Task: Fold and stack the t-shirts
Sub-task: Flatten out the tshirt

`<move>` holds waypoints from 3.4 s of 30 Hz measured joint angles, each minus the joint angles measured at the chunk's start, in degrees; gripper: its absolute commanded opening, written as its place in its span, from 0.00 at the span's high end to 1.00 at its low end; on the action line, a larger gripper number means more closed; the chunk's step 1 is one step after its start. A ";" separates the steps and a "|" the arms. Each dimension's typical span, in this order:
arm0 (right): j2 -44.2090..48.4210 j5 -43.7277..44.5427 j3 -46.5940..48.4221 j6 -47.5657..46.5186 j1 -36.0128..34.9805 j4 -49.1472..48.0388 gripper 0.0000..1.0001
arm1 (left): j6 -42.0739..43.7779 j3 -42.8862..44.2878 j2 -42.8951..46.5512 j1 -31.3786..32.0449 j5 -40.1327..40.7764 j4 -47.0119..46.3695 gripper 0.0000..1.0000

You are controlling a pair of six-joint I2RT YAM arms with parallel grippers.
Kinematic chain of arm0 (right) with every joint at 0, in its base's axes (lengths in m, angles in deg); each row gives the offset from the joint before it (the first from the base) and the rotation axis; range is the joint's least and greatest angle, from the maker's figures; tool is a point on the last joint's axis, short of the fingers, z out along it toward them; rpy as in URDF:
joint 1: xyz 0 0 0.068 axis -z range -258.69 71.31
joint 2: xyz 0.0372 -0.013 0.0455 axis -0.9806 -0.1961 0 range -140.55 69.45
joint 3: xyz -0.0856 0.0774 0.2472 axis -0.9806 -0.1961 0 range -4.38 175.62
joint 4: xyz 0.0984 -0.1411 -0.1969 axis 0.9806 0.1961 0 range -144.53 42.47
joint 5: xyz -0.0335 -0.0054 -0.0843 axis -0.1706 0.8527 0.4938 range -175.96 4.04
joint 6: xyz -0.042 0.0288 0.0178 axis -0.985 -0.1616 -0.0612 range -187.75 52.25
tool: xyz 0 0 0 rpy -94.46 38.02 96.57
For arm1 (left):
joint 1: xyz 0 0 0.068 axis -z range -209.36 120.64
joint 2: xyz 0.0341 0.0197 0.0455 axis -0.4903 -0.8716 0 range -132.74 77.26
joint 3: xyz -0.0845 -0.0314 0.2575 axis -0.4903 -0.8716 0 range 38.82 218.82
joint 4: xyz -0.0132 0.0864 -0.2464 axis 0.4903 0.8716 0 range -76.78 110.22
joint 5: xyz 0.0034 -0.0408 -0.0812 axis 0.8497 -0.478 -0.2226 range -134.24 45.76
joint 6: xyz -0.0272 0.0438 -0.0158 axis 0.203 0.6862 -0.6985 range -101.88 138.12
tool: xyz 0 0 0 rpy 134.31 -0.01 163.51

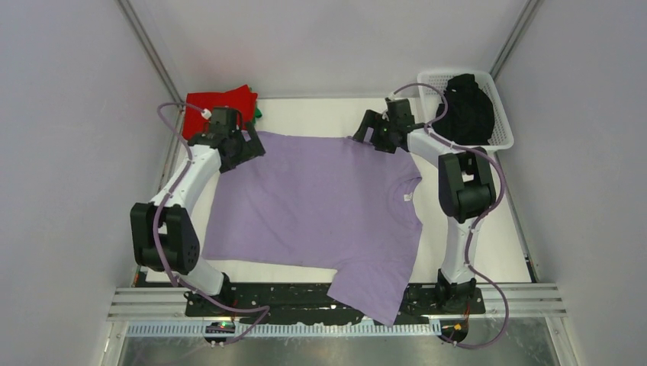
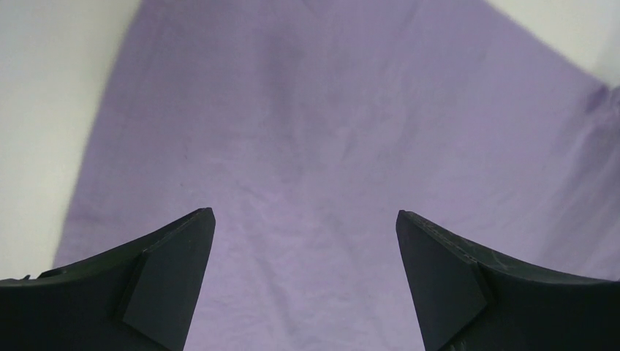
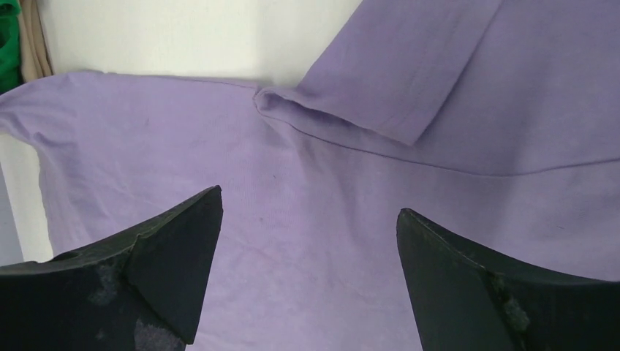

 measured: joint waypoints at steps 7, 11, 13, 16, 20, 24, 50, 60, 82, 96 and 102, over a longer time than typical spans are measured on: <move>-5.73 -1.29 2.62 3.39 -0.55 -1.84 0.00 | -0.39 -10.47 0.09 2.23 -5.88 -1.55 0.00; -7.32 -0.13 4.42 5.79 -0.50 -2.16 0.05 | -0.42 -11.39 0.11 2.16 -6.82 -2.32 0.01; -7.50 1.11 4.68 6.88 -0.46 -2.19 0.07 | -0.42 -11.39 0.11 2.16 -6.93 -2.62 0.00; -7.96 3.13 5.14 8.55 -0.44 -2.36 0.11 | -0.42 -11.41 0.09 2.16 -6.95 -2.69 0.00; -10.08 5.29 7.78 10.27 -0.44 -3.17 0.20 | -0.42 -11.41 0.09 2.16 -6.91 -2.67 0.01; -11.67 6.54 9.09 12.20 -0.37 -4.70 0.29 | -0.39 -11.43 0.09 2.16 -6.88 -2.58 0.00; -13.73 11.04 11.02 17.75 -0.33 -1.49 0.82 | -0.39 -11.43 0.07 2.16 -5.84 -2.56 0.00; -15.15 11.96 12.96 15.58 -0.33 -1.11 0.95 | -0.35 -11.41 -0.35 2.16 -5.84 -2.54 0.00; -34.42 10.49 52.09 -7.13 -6.05 8.50 0.29 | 0.22 -9.16 -2.99 2.16 -7.06 -1.79 0.00; -11.72 9.53 23.93 -12.26 -5.68 10.32 0.05 | 0.20 -6.32 -5.11 2.16 -8.39 -1.51 0.00; 5.38 9.16 4.50 -12.07 -5.60 9.55 0.05 | -0.57 -6.12 -7.91 2.23 -9.70 -1.81 0.01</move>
